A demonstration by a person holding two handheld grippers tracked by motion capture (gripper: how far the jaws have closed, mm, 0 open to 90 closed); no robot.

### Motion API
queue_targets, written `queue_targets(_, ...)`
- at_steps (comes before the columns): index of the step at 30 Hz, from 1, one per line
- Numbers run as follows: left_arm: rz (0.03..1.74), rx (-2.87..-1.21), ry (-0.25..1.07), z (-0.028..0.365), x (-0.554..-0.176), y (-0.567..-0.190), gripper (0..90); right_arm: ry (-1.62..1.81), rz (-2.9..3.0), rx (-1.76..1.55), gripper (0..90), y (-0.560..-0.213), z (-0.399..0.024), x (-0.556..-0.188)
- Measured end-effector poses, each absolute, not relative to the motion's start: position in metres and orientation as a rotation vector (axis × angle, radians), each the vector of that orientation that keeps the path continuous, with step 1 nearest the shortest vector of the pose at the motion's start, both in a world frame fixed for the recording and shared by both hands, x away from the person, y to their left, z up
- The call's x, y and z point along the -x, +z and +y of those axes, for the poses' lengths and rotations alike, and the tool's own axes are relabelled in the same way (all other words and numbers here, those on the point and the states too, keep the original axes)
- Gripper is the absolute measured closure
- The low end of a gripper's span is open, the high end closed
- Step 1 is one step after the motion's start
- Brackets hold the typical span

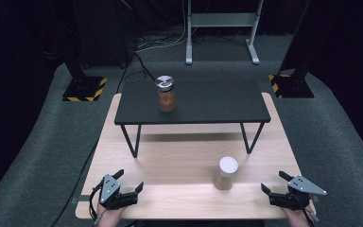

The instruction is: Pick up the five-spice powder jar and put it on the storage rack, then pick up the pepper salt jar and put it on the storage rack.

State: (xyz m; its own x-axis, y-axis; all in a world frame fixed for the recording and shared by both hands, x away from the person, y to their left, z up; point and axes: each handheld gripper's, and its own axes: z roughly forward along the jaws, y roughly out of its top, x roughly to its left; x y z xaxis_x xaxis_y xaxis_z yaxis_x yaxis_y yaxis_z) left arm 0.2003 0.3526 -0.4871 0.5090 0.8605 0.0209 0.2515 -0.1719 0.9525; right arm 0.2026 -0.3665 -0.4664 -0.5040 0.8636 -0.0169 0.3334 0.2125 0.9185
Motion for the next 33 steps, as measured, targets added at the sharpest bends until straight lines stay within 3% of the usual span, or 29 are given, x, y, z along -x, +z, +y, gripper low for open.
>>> queue_targets(33, 0.951, -1.698, 0.719, 0.3528, -0.2003, -0.487, 8.5, 1.268, 1.949, -1.104, 7.8, -0.4663, -0.3666, -0.2028)
